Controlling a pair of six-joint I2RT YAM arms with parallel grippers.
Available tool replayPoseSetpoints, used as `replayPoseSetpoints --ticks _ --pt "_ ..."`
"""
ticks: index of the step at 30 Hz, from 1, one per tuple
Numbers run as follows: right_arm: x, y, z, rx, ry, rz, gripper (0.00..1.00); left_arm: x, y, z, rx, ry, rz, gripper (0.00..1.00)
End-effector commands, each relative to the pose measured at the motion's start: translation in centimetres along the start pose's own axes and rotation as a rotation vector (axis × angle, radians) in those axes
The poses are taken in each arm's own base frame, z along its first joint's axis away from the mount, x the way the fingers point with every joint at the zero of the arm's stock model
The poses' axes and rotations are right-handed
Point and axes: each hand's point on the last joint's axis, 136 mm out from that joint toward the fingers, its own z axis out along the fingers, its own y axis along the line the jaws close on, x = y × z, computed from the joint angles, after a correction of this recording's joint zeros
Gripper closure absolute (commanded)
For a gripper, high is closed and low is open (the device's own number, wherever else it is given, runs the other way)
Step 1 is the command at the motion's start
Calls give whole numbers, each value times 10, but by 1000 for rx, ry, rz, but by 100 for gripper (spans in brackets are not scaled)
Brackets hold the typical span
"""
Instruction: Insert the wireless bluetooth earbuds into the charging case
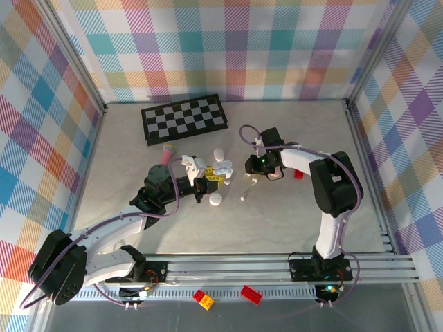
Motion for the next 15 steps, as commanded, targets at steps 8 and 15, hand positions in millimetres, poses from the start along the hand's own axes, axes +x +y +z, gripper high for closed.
replayPoseSetpoints --ticks 8,15 --pt "5 12 6 -81 30 -7 68 -7 1 -1 3 -23 30 96" --pt "9 12 12 -99 52 -37 68 -6 1 -1 5 -20 29 96"
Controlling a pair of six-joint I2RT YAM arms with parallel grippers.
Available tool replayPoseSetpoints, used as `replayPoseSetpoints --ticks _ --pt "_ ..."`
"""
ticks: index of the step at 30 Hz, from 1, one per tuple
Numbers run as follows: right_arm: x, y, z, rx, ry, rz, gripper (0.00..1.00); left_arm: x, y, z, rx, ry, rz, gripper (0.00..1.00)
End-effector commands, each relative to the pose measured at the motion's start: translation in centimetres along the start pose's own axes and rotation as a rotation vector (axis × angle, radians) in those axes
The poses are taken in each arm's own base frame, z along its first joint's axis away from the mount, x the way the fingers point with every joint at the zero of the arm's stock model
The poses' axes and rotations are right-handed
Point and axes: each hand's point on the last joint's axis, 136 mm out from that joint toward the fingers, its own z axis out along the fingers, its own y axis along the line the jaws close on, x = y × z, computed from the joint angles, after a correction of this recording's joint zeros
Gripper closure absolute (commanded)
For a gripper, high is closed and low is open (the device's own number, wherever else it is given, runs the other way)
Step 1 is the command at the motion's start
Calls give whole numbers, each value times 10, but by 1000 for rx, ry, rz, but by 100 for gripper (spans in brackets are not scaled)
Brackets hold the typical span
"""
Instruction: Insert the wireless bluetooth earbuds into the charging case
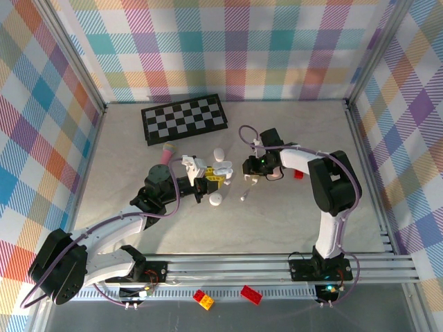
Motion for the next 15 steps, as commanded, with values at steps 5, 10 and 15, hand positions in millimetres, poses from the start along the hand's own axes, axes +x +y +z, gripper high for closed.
replayPoseSetpoints --ticks 5,10,15 --pt "2 3 8 -33 23 -37 67 -7 0 -1 7 -23 30 96" --pt "5 4 7 -34 38 -36 65 -6 0 -2 7 -21 29 96" --pt "5 8 -3 -32 22 -38 60 -6 1 -1 6 -21 31 96"
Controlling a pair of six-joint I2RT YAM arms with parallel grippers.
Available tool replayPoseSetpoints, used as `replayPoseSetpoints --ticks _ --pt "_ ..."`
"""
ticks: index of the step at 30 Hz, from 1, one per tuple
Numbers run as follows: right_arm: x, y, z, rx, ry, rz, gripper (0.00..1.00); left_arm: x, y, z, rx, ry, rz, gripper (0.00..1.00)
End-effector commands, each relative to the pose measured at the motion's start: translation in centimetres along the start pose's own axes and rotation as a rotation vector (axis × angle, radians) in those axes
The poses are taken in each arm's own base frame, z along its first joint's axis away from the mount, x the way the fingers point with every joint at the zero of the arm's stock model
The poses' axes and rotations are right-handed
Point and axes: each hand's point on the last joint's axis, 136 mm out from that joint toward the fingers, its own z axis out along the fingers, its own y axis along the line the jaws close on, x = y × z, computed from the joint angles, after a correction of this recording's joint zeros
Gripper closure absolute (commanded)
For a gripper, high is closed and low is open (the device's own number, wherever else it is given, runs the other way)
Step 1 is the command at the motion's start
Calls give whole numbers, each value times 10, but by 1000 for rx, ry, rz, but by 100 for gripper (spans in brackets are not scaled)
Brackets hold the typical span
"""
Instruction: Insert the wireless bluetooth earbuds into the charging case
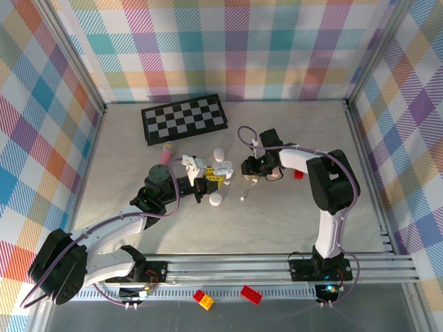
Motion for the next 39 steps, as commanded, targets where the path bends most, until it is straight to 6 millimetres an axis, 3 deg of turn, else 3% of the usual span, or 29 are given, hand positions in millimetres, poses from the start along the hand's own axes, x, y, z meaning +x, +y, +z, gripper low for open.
replayPoseSetpoints --ticks 1,9,28,39 --pt "4 8 -9 -16 9 -10 59 -6 1 -1 8 -20 29 96" --pt "2 3 -20 89 35 7 51 -6 1 -2 1 -29 36 96" --pt "4 12 6 -8 190 -86 60 -1 5 -4 -16 -23 40 96" --pt "21 15 -4 -25 197 -101 63 -1 4 -3 -9 -22 41 96"
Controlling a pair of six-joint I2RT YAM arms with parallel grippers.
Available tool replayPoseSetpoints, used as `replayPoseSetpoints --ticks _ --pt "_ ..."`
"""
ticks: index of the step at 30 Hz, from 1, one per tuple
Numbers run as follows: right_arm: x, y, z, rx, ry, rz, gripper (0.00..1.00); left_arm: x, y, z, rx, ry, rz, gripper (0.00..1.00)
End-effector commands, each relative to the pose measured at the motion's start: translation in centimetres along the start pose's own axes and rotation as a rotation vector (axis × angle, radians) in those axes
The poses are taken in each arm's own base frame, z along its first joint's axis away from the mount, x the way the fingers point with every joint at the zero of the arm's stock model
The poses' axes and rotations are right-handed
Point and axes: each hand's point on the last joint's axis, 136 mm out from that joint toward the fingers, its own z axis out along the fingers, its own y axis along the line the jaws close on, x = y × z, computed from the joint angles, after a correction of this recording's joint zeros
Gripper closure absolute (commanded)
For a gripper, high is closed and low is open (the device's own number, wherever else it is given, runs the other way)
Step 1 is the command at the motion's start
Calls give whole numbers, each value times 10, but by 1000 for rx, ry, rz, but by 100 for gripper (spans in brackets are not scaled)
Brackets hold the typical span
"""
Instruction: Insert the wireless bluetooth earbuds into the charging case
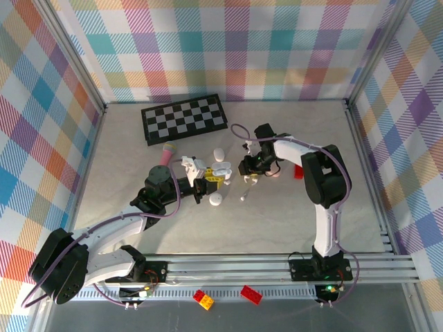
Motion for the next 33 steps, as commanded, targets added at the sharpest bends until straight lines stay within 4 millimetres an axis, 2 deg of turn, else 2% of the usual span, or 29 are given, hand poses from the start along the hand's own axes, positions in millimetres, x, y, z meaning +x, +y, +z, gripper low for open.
replayPoseSetpoints --ticks 1,13,24,33 --pt "14 8 -5 -23 28 -21 64 -9 -1 -2 10 -34 42 96" --pt "25 8 -10 -15 53 -63 64 -7 -1 -4 2 -31 41 95" --pt "32 7 -5 -29 80 -81 73 -6 0 -2 5 -29 38 96" --pt "33 9 -7 -30 76 -100 73 -6 1 -2 3 -26 36 96"
